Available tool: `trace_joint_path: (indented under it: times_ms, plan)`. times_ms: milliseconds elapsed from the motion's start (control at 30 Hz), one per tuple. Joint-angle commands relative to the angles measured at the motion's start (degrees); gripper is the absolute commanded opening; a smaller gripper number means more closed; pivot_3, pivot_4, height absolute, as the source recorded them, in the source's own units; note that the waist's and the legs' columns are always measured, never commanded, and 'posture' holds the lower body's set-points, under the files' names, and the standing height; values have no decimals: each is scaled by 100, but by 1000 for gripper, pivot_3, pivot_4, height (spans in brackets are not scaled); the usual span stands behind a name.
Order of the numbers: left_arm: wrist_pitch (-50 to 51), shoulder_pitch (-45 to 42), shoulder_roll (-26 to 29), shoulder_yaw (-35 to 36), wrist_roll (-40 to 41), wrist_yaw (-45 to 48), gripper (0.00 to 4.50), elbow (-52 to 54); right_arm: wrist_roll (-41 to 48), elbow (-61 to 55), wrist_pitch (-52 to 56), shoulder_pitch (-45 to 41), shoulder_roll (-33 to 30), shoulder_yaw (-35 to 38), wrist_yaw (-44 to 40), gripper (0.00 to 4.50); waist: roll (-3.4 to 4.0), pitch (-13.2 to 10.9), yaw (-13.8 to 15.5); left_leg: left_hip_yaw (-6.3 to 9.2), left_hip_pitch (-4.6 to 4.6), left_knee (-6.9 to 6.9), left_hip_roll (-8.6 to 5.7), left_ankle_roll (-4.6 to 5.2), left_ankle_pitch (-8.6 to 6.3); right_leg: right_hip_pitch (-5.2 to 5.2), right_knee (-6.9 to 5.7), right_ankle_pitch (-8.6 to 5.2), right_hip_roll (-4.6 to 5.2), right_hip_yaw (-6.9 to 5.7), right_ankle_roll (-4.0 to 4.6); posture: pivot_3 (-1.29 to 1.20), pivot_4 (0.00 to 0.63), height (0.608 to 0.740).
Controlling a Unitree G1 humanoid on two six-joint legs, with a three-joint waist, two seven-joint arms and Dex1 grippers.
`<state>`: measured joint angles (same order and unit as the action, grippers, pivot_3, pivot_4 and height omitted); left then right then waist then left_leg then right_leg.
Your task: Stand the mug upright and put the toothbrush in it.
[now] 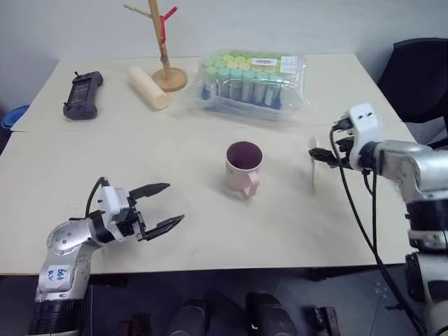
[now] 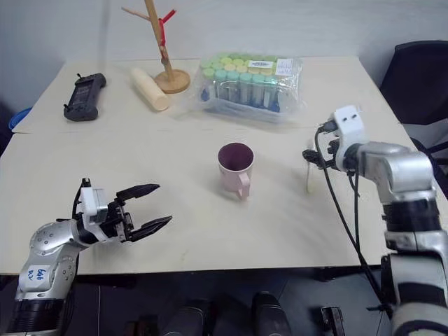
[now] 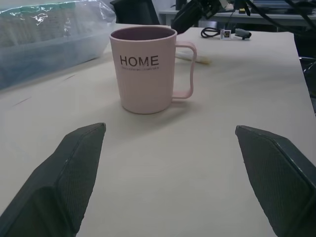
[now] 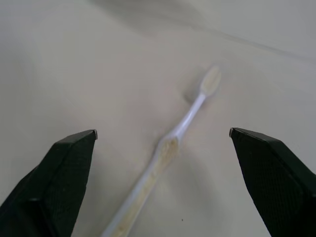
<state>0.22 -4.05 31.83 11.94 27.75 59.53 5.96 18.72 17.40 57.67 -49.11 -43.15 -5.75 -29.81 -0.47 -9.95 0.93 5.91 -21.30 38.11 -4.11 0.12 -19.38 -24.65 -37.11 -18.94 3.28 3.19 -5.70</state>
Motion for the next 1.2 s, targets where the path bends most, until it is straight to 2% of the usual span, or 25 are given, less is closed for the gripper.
trace_joint_path:
  times_ms: [33,133,267,567,600,833,900,967,1200]
  plan:
    - [8,41,-23,-38,71,-89,4459,299,-534,897,-194,-344,134,-508,-328,4500,0,0,-4,-4,-1,-2,-2,1,-1,-1,3,0,3,-3,0,0,150,740]
    - [-4,45,-23,-53,58,-146,4459,337,-750,1520,-214,-659,358,-713,-534,4500,-5,3,-82,-15,1,2,-8,7,1,0,0,2,10,-5,-4,0,150,740]
    - [-83,70,-29,-93,15,-172,4500,381,-1055,1739,-370,-754,380,-1033,-937,3272,-6,4,-114,-14,11,11,-8,5,2,4,-22,3,10,-5,-5,0,150,740]
    - [148,-44,-142,-287,274,-72,4500,473,-1004,2244,-133,-1011,478,-549,-1087,338,-12,7,-100,-10,16,16,-10,4,4,7,-31,3,11,-6,-5,0,150,740]
    - [190,-51,-147,-299,314,-59,4500,516,-994,2308,-238,-1014,482,-448,-1050,118,-12,7,-103,-10,16,14,-10,3,4,7,-30,3,11,-7,-5,0,150,740]
    - [638,-216,-216,-216,754,-315,4500,912,-247,1598,-2380,-596,692,610,-2085,131,-8,3,-137,-12,9,15,-10,4,4,-1,-33,3,9,-6,-5,0,150,740]
    - [757,-238,-237,-149,867,-427,4500,949,530,1096,-3850,-441,1253,1520,-2414,131,-8,3,-222,-19,8,7,-8,1,6,-12,-40,3,6,1,-6,0,150,740]
    - [779,-267,-285,-83,877,-572,4500,891,1044,614,-4426,-433,1861,1977,-2345,131,-3,1,-303,-20,8,2,-3,-2,7,-17,-42,3,0,1,-6,0,150,740]
    - [717,-459,-435,-94,696,-890,4500,686,1185,-293,-5317,3,3124,1636,-2319,131,-5,3,-307,-16,8,6,10,-11,7,-23,-65,3,1,-28,-5,0,150,740]
